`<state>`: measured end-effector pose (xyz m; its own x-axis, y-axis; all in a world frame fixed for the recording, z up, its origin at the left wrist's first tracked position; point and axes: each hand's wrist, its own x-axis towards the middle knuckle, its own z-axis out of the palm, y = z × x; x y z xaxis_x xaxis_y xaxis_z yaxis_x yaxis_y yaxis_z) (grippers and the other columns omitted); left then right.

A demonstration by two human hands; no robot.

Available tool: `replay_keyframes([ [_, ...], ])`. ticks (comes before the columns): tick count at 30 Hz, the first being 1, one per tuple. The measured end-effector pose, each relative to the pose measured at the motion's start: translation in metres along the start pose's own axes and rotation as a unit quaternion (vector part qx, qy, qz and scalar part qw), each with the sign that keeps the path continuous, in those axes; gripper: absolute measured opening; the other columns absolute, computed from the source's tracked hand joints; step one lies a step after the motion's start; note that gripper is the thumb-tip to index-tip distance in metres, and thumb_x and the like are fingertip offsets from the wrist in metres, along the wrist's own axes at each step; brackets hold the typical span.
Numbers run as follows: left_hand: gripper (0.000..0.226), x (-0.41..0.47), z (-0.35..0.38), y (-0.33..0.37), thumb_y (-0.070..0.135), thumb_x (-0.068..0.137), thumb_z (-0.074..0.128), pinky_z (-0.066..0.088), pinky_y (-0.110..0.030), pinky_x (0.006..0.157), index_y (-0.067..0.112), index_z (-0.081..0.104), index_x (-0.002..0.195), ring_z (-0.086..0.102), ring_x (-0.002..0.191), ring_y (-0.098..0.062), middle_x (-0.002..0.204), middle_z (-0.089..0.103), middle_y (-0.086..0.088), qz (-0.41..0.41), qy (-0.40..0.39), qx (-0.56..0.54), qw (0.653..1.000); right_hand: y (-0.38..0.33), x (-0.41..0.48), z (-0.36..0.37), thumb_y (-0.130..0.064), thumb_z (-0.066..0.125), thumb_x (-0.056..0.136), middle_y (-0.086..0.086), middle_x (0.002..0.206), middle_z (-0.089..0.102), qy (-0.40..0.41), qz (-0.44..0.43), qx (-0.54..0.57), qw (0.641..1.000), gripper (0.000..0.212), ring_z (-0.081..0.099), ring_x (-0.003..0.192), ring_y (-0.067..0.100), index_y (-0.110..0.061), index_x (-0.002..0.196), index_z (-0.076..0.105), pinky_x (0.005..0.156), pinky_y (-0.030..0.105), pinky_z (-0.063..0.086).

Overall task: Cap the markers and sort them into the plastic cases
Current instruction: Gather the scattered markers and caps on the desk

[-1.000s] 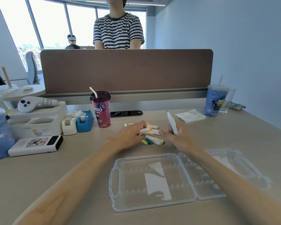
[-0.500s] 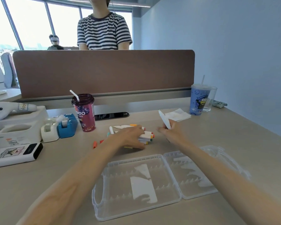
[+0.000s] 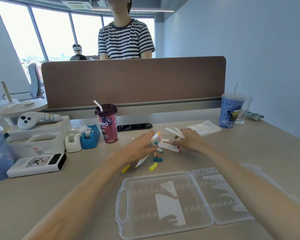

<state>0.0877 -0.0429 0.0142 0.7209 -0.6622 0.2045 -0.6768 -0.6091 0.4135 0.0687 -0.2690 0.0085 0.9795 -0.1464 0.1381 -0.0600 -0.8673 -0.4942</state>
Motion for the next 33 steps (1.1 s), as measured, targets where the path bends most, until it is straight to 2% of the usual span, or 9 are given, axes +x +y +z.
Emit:
replay_keyframes([
  [3, 0.015, -0.017, -0.008, -0.001, 0.034, 0.097, 0.052, 0.033, -0.023, 0.071, 0.023, 0.042, 0.103, 0.044, 0.081, -0.008, 0.09, 0.047, 0.009, -0.011, 0.035, -0.042, 0.998, -0.018, 0.007, 0.005, -0.07, 0.066, 0.071, -0.006, 0.086, 0.063, -0.057, -0.015, -0.098, 0.993, 0.048, 0.058, 0.08, 0.015, -0.027, 0.092, 0.063, 0.068, 0.031, 0.051],
  [6, 0.015, -0.029, -0.015, 0.0, 0.034, 0.098, 0.049, 0.03, -0.021, 0.071, 0.021, 0.042, 0.099, 0.04, 0.084, -0.009, 0.094, 0.043, 0.007, -0.028, 0.046, -0.051, 0.997, -0.034, 0.01, 0.008, -0.058, 0.069, 0.077, -0.003, 0.091, 0.055, -0.112, -0.028, -0.149, 0.982, 0.041, 0.05, 0.081, 0.015, -0.022, 0.094, 0.057, 0.055, 0.024, 0.033],
  [10, 0.018, -0.041, -0.022, -0.004, 0.035, 0.099, 0.047, 0.03, -0.016, 0.063, 0.017, 0.044, 0.097, 0.039, 0.073, -0.006, 0.085, 0.038, 0.01, -0.018, 0.071, -0.046, 0.996, -0.041, 0.018, 0.01, -0.045, 0.071, 0.076, 0.006, 0.101, 0.06, -0.155, -0.037, -0.165, 0.973, 0.039, 0.056, 0.086, 0.018, -0.016, 0.1, 0.06, 0.066, 0.029, 0.044],
  [17, 0.025, -0.048, -0.034, -0.014, 0.034, 0.099, 0.047, 0.027, -0.023, 0.076, 0.011, 0.048, 0.109, 0.043, 0.081, -0.013, 0.096, 0.046, 0.005, 0.047, 0.06, 0.121, 0.99, -0.055, 0.02, 0.01, -0.051, 0.065, 0.077, 0.004, 0.097, 0.062, -0.208, -0.018, -0.231, 0.95, 0.044, 0.056, 0.083, 0.017, -0.016, 0.102, 0.057, 0.066, 0.027, 0.041],
  [22, 0.022, -0.042, -0.041, -0.015, 0.028, 0.098, 0.049, 0.048, -0.039, 0.069, 0.015, 0.043, 0.115, 0.053, 0.08, -0.02, 0.108, 0.051, -0.003, 0.029, 0.006, 0.173, 0.984, -0.059, 0.015, 0.014, -0.043, 0.057, 0.086, 0.004, 0.089, 0.059, -0.2, -0.037, -0.251, 0.946, 0.029, 0.055, 0.072, 0.017, -0.015, 0.093, 0.053, 0.057, 0.024, 0.04],
  [25, 0.018, -0.029, -0.036, -0.021, 0.024, 0.097, 0.051, 0.049, -0.039, 0.071, 0.018, 0.041, 0.11, 0.055, 0.084, -0.022, 0.105, 0.056, -0.005, 0.024, -0.012, 0.18, 0.983, -0.049, 0.01, 0.009, -0.044, 0.054, 0.089, 0.006, 0.092, 0.062, -0.177, -0.015, -0.188, 0.966, 0.031, 0.061, 0.074, 0.019, -0.014, 0.095, 0.056, 0.06, 0.025, 0.045],
  [29, 0.02, -0.005, -0.022, -0.03, 0.029, 0.094, 0.056, 0.047, -0.036, 0.069, 0.024, 0.04, 0.104, 0.055, 0.085, -0.023, 0.102, 0.059, -0.004, 0.017, -0.036, 0.197, 0.98, -0.032, -0.012, -0.003, -0.041, 0.052, 0.093, 0.004, 0.078, 0.061, -0.103, 0.042, 0.014, 0.994, 0.027, 0.058, 0.061, 0.015, -0.015, 0.093, 0.054, 0.054, 0.024, 0.047],
  [31, 0.024, 0.011, -0.016, -0.033, 0.027, 0.09, 0.062, 0.045, -0.034, 0.069, 0.028, 0.039, 0.097, 0.055, 0.087, -0.021, 0.105, 0.06, -0.002, 0.01, -0.044, 0.198, 0.979, -0.025, -0.024, -0.008, -0.038, 0.056, 0.089, 0.005, 0.068, 0.064, -0.076, 0.064, 0.154, 0.983, 0.027, 0.062, 0.058, 0.015, -0.012, 0.085, 0.056, 0.061, 0.029, 0.049],
  [33, 0.021, 0.025, -0.01, -0.033, 0.03, 0.087, 0.065, 0.044, -0.032, 0.074, 0.024, 0.051, 0.102, 0.056, 0.095, -0.02, 0.109, 0.06, 0.0, 0.011, -0.058, 0.197, 0.979, -0.019, -0.037, -0.013, -0.034, 0.058, 0.09, 0.007, 0.064, 0.061, -0.06, 0.058, 0.264, 0.961, 0.026, 0.062, 0.054, 0.016, -0.01, 0.081, 0.055, 0.057, 0.032, 0.046],
])
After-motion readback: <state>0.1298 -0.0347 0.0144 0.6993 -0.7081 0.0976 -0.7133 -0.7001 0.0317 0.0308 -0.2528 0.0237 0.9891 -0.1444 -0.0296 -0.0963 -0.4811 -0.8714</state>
